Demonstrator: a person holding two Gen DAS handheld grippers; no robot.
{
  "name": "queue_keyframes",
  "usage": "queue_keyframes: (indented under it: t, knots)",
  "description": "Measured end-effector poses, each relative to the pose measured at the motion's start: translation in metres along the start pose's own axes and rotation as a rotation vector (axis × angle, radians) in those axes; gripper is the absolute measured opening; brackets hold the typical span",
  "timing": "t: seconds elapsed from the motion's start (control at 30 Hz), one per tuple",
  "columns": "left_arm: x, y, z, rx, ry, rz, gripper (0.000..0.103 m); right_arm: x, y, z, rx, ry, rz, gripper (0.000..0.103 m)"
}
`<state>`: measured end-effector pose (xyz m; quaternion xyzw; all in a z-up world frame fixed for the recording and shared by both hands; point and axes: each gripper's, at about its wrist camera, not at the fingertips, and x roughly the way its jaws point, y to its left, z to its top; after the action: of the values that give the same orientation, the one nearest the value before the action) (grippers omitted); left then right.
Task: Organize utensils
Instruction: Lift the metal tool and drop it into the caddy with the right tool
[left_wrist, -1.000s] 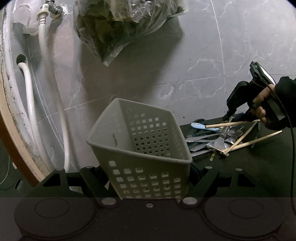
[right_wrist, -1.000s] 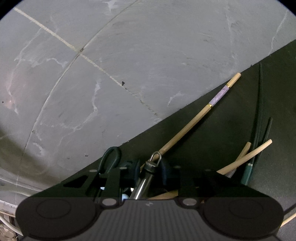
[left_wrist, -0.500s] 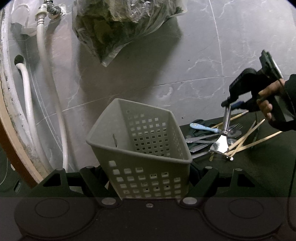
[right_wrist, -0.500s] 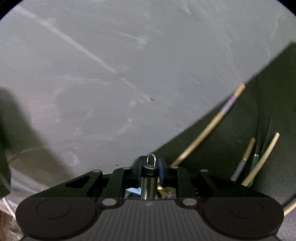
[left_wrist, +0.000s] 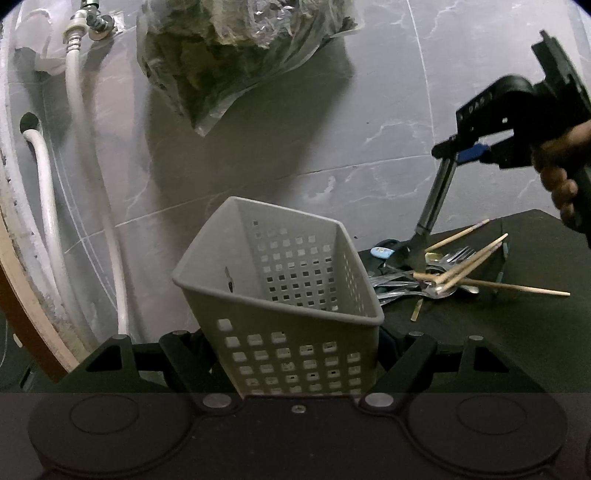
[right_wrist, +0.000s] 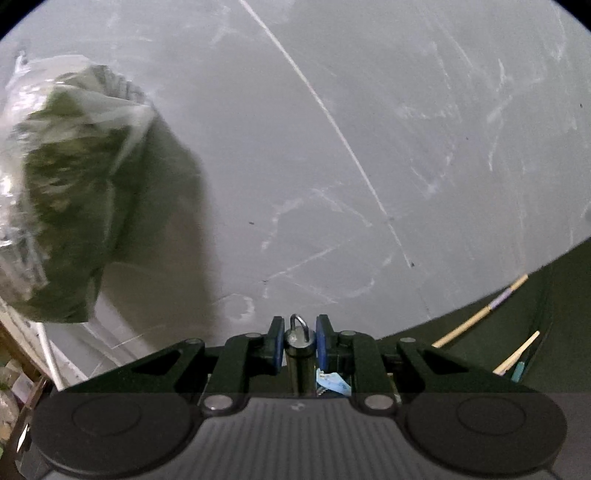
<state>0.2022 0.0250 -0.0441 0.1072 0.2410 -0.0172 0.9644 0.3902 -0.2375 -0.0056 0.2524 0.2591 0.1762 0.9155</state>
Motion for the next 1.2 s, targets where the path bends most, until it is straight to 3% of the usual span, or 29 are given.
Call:
queue_keyframes:
  t: [0.2,0.47,0.8,1.2]
  knots:
    - [0.001,0.002,-0.001,0.003,-0.004,-0.014,0.081,-0.031,0.031,0.012,-0.072,-0.045,0.034,0.020]
    - [0.001,0.005,-0.001,0.007,-0.010,-0.027,0.081,-0.077,0.086,0.033,-0.182,-0.139,0.165,0.020]
    - [0.001,0.006,-0.002,0.006,-0.013,-0.032,0.080,-0.054,0.097,0.029,-0.243,-0.110,0.202,0.020]
    - [0.002,0.007,-0.002,0.006,-0.013,-0.034,0.080,-0.060,0.141,0.043,-0.296,-0.143,0.371,0.020]
